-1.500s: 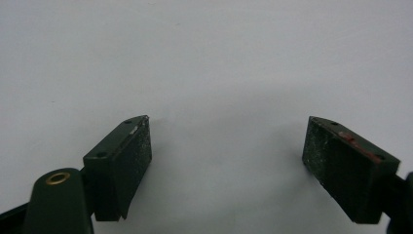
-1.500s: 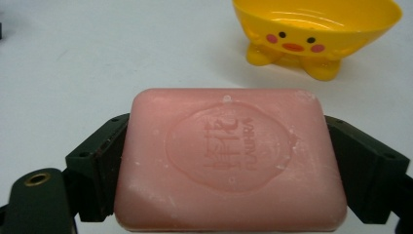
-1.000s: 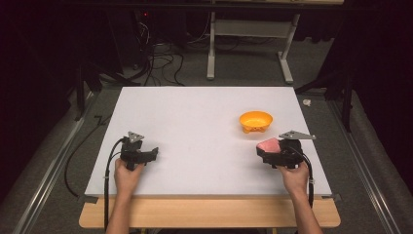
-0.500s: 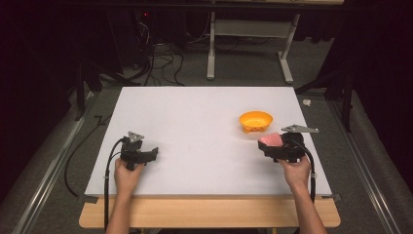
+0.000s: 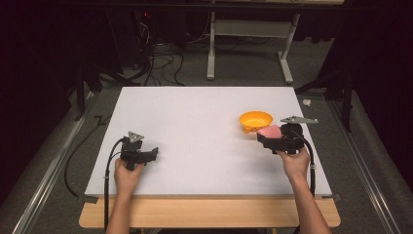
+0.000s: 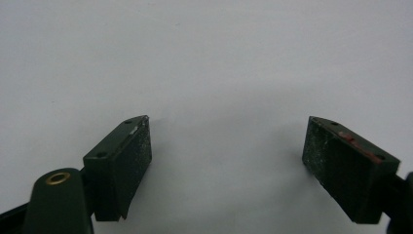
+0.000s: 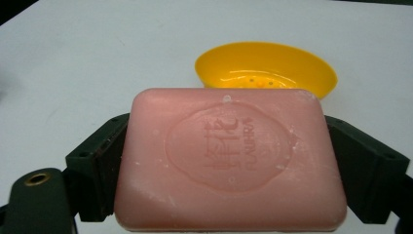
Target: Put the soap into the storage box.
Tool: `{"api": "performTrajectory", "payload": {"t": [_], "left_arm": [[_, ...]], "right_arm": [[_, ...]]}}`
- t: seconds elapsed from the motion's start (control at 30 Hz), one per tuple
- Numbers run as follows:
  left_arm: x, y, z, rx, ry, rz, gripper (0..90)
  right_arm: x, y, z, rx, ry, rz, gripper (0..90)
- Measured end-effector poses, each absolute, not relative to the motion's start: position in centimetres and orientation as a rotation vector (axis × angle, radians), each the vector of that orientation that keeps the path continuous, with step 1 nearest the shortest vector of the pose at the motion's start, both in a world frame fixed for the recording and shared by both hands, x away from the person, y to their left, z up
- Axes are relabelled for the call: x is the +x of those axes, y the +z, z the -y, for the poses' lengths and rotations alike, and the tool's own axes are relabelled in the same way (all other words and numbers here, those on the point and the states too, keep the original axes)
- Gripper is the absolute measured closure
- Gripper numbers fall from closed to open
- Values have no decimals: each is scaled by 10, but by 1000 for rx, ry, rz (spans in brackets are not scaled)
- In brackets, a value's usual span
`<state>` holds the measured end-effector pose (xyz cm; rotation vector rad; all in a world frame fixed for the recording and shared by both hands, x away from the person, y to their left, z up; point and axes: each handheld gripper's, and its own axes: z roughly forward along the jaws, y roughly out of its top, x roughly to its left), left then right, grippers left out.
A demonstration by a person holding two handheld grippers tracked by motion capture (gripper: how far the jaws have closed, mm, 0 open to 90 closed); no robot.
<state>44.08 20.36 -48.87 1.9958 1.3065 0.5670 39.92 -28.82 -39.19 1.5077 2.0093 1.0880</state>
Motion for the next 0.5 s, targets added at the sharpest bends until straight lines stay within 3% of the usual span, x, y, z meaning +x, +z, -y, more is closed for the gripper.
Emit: {"api": "performTrajectory", "payload": {"t": [0.5], "left_arm": [[441,-489,-204,1998,566,-1309,185]], "right_arm": [[415,-379,288,1526,1113,-2002,136]]}}
